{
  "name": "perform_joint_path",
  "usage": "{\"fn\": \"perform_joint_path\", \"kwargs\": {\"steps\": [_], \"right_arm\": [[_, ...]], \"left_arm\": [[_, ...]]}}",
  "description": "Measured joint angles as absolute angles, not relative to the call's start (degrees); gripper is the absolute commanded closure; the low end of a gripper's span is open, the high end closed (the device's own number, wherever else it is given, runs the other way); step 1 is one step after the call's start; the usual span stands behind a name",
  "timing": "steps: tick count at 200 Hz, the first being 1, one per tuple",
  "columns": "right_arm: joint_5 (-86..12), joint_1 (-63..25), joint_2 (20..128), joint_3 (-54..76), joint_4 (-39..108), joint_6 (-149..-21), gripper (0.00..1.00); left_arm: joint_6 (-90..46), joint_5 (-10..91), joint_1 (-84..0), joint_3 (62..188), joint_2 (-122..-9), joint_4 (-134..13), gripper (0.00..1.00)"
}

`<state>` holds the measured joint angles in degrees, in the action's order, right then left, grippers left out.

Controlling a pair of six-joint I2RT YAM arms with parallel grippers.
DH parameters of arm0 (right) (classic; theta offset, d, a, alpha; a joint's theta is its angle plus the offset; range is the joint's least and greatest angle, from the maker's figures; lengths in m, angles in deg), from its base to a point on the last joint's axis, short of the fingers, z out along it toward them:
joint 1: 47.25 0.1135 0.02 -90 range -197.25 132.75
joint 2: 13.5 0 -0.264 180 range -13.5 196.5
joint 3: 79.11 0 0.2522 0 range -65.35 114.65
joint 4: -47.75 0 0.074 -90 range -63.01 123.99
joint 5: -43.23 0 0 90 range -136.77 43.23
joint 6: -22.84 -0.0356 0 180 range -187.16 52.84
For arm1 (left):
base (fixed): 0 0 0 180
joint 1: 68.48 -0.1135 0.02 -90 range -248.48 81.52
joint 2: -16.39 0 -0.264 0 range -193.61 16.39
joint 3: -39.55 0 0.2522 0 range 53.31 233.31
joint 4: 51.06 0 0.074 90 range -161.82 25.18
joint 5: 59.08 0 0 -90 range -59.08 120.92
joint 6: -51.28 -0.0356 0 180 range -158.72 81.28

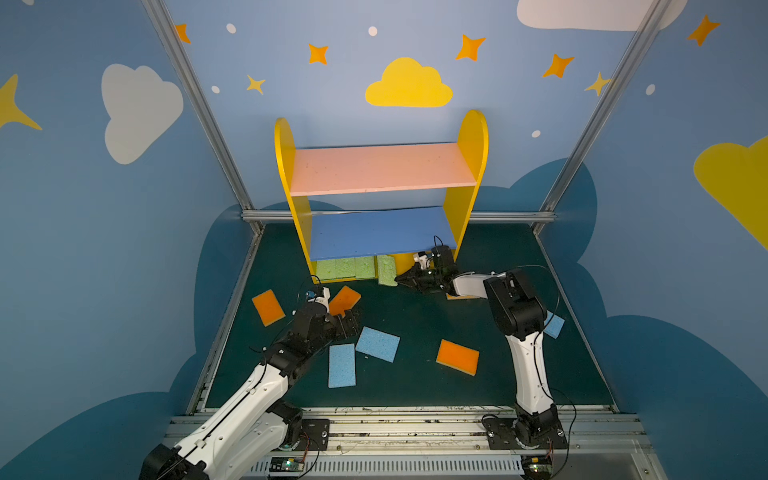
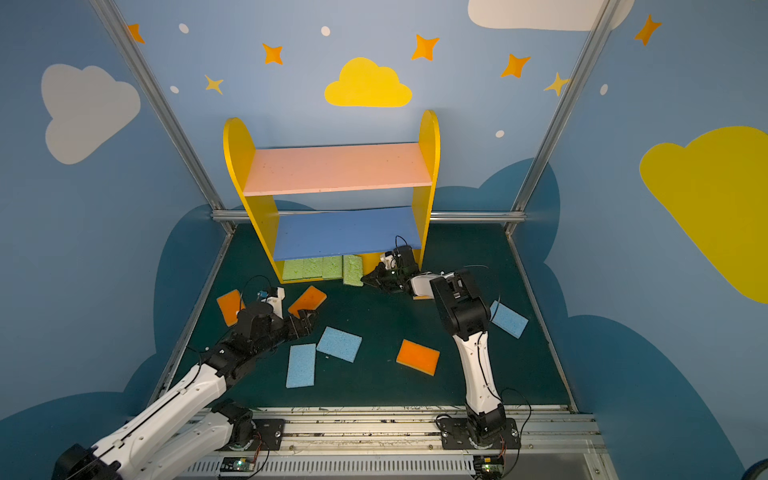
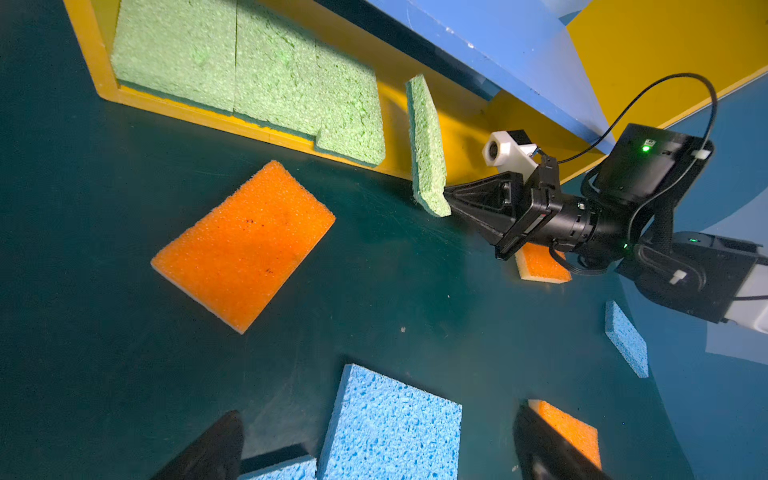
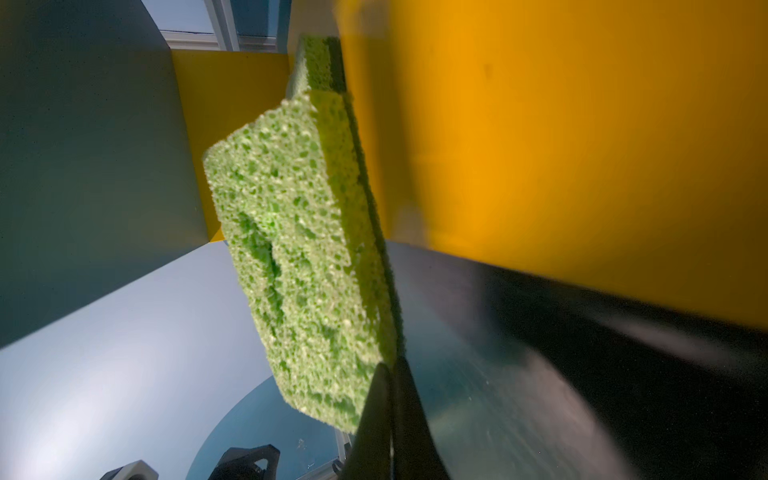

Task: Place and organize the cleaning sponges onto the shelf
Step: 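Lower the green sponge beside the other green sponges with the right gripper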

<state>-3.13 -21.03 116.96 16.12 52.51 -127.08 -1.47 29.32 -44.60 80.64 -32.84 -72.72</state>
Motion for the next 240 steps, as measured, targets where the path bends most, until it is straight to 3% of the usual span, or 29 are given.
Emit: {"fn": "perform_joint_path", "kwargs": {"steps": [121,176,240], "right_arm": [[-6.9,-21.3,122.5,26.7,45.7,-124.4,0.93],[-7.4,-21.3,122.5,28.9,43.3,-121.4,0.67],[-7.6,-21.3,121.9,27.6,43.2,-119.8,0.56]], "left_arm": [[-1.5,28.6,-44.9,79.2,-33.2,-72.0,0.01],[-1.5,28.6,-45.0,79.2,-34.2,-71.6,0.01],[-1.4,28.6,-45.1,79.1,-33.1,-71.7,0.01]]}}
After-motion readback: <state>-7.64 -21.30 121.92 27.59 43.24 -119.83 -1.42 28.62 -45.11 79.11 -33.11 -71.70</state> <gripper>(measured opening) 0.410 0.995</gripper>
